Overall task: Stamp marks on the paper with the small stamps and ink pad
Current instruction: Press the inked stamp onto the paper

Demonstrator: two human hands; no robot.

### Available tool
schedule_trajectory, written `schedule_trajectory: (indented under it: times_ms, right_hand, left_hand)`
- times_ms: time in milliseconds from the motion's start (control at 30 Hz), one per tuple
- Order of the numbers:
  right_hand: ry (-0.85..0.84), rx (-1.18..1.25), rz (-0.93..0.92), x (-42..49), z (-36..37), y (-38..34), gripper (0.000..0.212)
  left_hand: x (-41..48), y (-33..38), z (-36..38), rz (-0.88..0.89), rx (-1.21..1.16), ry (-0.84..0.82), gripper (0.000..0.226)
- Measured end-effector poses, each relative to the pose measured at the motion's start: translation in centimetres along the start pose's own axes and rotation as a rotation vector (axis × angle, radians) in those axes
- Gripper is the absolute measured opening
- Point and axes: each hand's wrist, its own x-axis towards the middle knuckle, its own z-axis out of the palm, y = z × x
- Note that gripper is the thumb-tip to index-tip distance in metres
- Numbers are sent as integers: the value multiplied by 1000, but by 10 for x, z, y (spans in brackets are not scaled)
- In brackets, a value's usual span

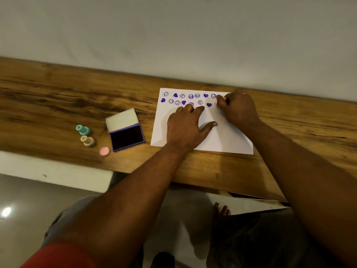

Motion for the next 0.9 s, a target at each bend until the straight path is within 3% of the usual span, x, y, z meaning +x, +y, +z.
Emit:
schedule_trajectory:
  times_ms: [300, 467, 500, 633, 900]
  right_hand:
    - [73, -122, -41, 3, -10, -9, 48]
    - [701, -142, -248, 21, -67, -38, 46]
    - [688, -187, -263, 18, -63, -39, 45]
    - [22, -357, -68, -10, 1, -13, 49]
    - [26, -396, -22, -6, 14, -9, 51]
  left_hand:
    - [0, 1, 1, -6, 2, -19, 77]
    - [0, 2, 1, 2, -16, -10, 76]
    - [0, 2, 1, 1, -21, -16, 77]
    - [-1, 2, 0, 1, -25, -15, 76]
    - [-1, 2, -3, -1, -19, -63, 78]
